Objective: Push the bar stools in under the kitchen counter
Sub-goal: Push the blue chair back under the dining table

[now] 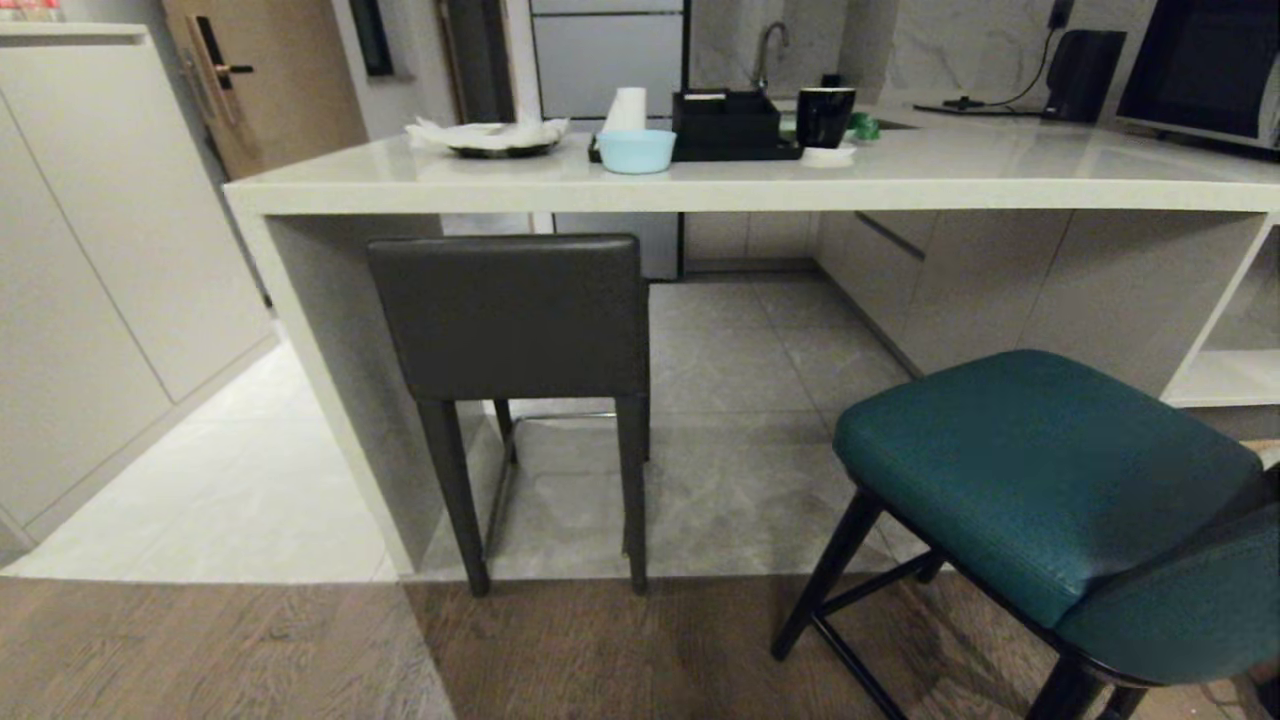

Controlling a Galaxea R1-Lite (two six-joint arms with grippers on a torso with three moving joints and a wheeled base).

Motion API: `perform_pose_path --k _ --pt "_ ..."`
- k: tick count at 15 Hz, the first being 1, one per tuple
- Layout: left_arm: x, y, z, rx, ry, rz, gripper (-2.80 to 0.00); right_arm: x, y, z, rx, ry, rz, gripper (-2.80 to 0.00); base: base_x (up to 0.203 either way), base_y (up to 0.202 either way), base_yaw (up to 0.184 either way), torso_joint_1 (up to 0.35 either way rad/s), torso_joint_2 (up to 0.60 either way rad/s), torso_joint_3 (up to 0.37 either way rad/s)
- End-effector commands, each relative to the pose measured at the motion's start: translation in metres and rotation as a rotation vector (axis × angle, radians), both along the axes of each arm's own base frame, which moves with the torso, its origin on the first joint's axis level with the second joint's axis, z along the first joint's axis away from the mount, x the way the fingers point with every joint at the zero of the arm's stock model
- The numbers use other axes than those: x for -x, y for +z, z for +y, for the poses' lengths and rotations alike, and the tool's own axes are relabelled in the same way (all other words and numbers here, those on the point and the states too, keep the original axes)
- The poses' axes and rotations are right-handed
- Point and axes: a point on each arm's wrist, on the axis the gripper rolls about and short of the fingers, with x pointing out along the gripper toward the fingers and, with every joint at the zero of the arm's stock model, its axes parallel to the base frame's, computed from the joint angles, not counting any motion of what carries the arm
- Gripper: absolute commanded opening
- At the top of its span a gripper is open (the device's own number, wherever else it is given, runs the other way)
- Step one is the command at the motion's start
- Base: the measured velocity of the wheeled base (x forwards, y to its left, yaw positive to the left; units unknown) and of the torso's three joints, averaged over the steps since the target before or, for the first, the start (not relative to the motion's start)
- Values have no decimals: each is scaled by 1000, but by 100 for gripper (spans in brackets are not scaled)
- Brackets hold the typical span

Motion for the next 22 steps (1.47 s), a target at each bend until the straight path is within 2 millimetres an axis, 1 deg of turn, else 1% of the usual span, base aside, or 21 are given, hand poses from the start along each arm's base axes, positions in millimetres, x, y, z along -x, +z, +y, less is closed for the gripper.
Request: perform_pose_path --k 1,22 --pt "0 0 0 0 1 1 -280 0 0 0 -5 1 1 -280 0 -197 -2 -2 -2 2" --pt "0 0 0 0 1 1 -280 0 0 0 -20 -7 -1 -280 0 -196 2 3 2 2"
